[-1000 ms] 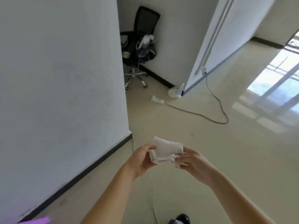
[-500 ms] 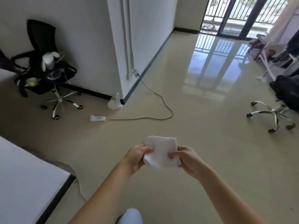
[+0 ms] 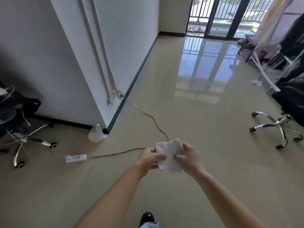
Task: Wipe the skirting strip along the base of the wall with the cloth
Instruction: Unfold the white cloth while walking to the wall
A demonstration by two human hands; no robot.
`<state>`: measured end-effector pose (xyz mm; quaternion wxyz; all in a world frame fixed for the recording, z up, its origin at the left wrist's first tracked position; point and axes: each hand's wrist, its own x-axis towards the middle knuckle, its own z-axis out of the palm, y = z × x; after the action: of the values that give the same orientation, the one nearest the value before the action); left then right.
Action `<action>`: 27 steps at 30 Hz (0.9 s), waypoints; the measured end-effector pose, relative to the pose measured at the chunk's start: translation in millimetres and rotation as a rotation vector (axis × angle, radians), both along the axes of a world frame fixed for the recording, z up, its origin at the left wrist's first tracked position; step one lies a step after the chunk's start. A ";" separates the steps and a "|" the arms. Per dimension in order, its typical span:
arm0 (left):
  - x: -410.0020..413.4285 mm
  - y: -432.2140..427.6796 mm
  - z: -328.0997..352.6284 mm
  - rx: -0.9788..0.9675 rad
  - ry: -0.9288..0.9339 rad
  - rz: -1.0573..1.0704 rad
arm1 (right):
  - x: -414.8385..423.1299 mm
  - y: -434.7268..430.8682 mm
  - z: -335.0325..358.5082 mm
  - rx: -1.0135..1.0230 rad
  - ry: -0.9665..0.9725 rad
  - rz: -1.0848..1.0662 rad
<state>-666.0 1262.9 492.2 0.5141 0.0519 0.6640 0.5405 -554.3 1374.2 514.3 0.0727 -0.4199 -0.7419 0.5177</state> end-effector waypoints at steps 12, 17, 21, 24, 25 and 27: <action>-186.2 198.4 -9.2 0.131 -0.308 0.175 | -194.4 205.8 -22.6 -0.271 -0.025 0.002; -256.8 284.0 -6.1 0.124 -0.217 0.153 | -283.3 306.7 -27.9 -0.581 -0.022 0.021; -321.2 324.9 -5.5 0.106 -0.178 0.235 | -366.3 356.9 -29.3 -0.717 -0.067 0.112; -375.9 332.7 -12.1 0.088 -0.190 0.333 | -431.4 369.0 -36.7 -0.751 -0.124 0.177; -394.6 333.2 -15.2 0.080 -0.198 0.362 | -453.2 369.9 -41.1 -0.743 -0.135 0.199; -435.5 332.4 -26.5 0.064 -0.206 0.458 | -499.8 371.1 -53.2 -0.728 -0.145 0.211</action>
<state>-1101.5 1595.3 465.7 0.4410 -0.1392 0.5852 0.6660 -1054.1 1745.2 461.2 -0.1874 -0.3750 -0.5519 0.7209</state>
